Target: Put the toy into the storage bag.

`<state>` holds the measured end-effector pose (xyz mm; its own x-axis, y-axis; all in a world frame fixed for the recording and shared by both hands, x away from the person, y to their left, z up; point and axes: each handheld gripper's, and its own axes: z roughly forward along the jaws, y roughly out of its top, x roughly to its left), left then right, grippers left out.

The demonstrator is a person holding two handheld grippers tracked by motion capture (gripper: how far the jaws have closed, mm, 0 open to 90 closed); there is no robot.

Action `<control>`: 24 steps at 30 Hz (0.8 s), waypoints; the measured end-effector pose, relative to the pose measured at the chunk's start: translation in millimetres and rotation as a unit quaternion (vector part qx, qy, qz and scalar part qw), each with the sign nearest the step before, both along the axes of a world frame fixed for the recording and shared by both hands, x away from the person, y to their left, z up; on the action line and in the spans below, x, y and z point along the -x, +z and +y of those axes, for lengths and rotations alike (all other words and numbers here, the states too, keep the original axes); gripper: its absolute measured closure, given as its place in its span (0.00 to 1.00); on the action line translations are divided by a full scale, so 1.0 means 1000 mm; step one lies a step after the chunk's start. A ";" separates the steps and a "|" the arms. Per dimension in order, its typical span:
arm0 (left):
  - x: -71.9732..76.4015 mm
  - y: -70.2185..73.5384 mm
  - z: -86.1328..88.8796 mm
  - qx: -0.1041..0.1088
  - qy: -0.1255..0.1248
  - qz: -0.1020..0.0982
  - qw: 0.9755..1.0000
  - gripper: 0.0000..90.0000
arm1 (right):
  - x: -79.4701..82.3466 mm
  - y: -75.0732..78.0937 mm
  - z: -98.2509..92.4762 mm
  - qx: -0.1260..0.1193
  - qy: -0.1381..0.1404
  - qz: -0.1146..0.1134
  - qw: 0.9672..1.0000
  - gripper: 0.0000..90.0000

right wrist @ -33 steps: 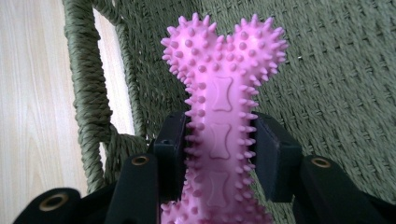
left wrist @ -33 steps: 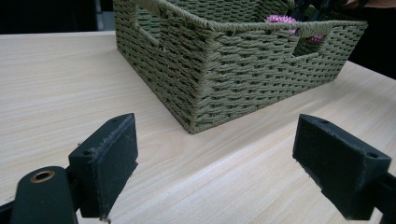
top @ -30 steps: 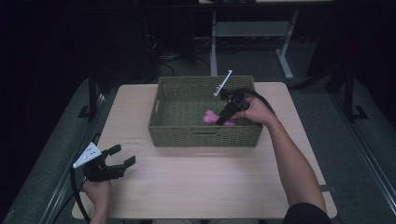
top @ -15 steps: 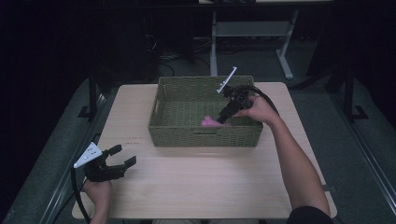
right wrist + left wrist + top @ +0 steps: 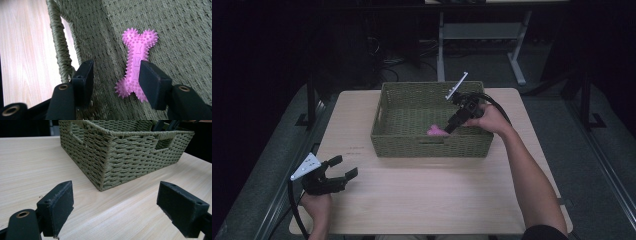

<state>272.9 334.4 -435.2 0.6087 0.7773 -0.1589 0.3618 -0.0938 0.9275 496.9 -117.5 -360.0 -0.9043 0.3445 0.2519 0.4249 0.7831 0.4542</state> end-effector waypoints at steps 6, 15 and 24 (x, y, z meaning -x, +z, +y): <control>0.001 0.000 0.000 0.000 -0.001 0.001 1.000 0.15 | 0.003 0.003 -0.004 -0.003 -0.006 -0.006 1.000 0.48; 0.001 0.000 0.000 -0.001 -0.001 0.000 1.000 0.15 | 0.009 0.012 -0.008 -0.012 -0.007 -0.014 1.000 0.49; 0.002 0.001 0.002 0.003 0.001 -0.002 1.000 0.15 | 0.017 0.022 -0.012 -0.025 -0.011 -0.022 0.999 0.50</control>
